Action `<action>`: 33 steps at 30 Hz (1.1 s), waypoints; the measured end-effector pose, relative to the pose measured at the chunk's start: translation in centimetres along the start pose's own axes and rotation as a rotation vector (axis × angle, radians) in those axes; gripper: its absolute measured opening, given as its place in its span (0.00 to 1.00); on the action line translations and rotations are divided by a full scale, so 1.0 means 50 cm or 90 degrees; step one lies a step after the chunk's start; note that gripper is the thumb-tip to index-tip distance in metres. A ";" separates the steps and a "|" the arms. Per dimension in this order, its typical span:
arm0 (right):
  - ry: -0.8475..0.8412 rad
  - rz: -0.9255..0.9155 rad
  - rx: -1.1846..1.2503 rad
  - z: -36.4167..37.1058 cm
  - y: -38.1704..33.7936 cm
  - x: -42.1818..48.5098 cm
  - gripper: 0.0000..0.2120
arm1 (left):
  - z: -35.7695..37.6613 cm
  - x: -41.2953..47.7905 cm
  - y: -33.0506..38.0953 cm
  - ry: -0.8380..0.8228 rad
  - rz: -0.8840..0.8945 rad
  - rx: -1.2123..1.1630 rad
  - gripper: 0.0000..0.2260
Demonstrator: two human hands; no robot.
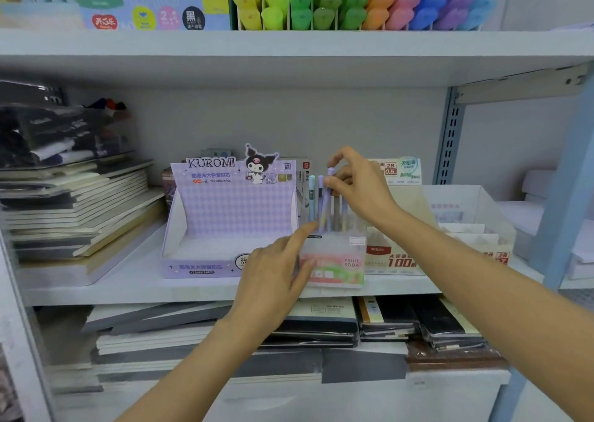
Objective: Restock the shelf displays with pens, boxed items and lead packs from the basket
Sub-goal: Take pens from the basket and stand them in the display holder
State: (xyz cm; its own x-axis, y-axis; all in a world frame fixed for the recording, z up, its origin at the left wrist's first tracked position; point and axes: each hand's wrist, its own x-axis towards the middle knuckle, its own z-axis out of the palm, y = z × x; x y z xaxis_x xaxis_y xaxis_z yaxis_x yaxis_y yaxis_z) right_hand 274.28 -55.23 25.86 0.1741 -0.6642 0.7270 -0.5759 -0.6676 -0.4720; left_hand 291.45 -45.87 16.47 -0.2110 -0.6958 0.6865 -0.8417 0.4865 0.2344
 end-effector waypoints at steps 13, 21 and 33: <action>0.026 -0.053 -0.081 -0.008 -0.031 -0.042 0.17 | -0.001 -0.007 0.001 -0.031 -0.040 -0.074 0.27; -0.037 -0.123 0.121 0.013 -0.050 -0.305 0.07 | 0.048 -0.163 0.028 0.108 0.086 -0.070 0.08; -0.711 0.218 -0.081 0.267 0.199 -0.712 0.09 | 0.334 -0.563 -0.060 -0.623 -0.282 -0.149 0.08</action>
State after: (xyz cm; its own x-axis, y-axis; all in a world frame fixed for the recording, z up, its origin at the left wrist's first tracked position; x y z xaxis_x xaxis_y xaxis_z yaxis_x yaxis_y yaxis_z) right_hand 273.00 -42.72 -11.37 0.5618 -0.7715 -0.2986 -0.7935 -0.4004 -0.4583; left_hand 291.64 -36.56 -15.07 -0.3037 -0.9015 -0.3084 -0.8467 0.1070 0.5212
